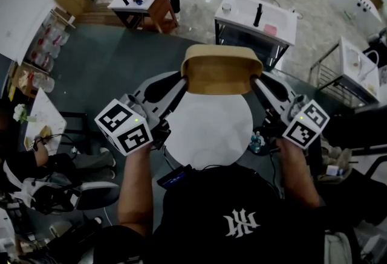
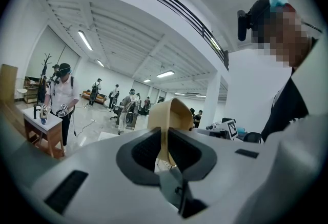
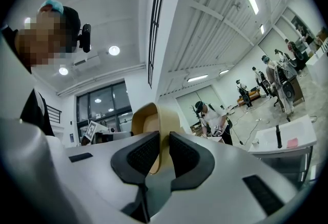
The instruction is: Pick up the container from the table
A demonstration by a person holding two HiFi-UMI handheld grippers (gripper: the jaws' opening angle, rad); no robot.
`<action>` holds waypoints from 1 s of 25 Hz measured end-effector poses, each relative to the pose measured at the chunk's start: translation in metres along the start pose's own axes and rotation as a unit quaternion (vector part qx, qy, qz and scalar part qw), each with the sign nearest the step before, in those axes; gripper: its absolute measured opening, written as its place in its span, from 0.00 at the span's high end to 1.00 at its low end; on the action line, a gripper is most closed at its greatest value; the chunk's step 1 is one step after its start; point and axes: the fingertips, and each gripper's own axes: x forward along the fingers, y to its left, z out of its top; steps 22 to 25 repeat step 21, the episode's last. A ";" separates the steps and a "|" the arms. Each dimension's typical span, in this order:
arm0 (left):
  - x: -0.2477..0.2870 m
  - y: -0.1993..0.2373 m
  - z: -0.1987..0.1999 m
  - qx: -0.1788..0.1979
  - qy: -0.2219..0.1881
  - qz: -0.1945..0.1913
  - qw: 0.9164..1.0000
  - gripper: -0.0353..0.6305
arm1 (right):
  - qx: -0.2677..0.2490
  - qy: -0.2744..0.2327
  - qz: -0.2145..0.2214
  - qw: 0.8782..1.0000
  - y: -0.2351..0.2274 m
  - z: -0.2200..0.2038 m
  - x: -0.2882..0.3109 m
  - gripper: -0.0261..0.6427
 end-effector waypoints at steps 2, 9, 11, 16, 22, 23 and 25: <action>0.000 0.002 -0.001 -0.002 -0.001 0.000 1.000 0.88 | -0.002 0.001 0.000 1.000 0.000 0.000 0.001 0.84; -0.002 0.005 -0.003 -0.005 0.000 -0.002 1.000 0.88 | -0.003 0.001 0.001 1.000 -0.001 0.001 0.006 0.84; -0.002 0.005 -0.003 -0.006 0.000 -0.001 1.000 0.88 | -0.004 0.003 0.002 1.000 -0.001 0.000 0.006 0.84; -0.003 0.004 -0.005 -0.008 0.001 -0.002 1.000 0.88 | -0.002 0.005 0.004 1.000 0.000 -0.001 0.006 0.84; -0.003 0.008 -0.006 -0.010 0.003 -0.003 1.000 0.88 | 0.005 0.008 0.007 1.000 -0.003 -0.003 0.008 0.84; -0.003 0.008 -0.006 -0.010 0.003 -0.003 1.000 0.88 | 0.005 0.008 0.007 1.000 -0.003 -0.003 0.008 0.84; -0.003 0.008 -0.006 -0.010 0.003 -0.003 1.000 0.88 | 0.005 0.008 0.007 1.000 -0.003 -0.003 0.008 0.84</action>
